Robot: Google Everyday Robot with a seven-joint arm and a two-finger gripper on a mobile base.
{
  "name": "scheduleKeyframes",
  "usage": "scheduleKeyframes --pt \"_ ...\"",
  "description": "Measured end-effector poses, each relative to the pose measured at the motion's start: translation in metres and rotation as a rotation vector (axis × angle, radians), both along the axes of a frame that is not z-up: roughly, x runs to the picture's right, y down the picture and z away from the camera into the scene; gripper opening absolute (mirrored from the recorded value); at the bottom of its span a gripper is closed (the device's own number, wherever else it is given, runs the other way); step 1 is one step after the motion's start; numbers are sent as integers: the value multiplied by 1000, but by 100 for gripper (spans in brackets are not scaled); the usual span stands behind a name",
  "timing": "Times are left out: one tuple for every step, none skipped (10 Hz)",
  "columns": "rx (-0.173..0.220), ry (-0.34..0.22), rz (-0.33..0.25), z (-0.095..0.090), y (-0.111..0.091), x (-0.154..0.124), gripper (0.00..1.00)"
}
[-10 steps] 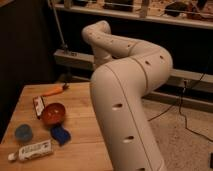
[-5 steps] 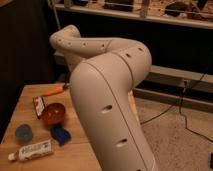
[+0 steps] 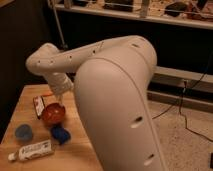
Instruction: Move the arm in a circular motion
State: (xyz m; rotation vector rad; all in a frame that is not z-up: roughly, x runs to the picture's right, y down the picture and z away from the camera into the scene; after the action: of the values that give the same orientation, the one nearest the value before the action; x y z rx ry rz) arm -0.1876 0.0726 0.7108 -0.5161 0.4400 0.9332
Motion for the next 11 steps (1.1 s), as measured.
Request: scheduleKeyframes --pt "-7 -15 -16 -9 25 7 65" --pt "-10 -19 -23 -15 42 15 65" --pt "-8 -23 -19 -20 56 23 65" --pt "-3 -21 1 -26 71 38 65" --pt "6 -5 46 -31 81 61 65" --pt "14 15 95 -35 87 82 65" --pt "24 36 150 -38 90 105 65" --pt "44 70 223 -43 92 136 65" --pt "65 102 291 -48 91 166 65" --pt "85 124 341 -52 90 189 65" --pt "99 146 381 -55 89 208 65"
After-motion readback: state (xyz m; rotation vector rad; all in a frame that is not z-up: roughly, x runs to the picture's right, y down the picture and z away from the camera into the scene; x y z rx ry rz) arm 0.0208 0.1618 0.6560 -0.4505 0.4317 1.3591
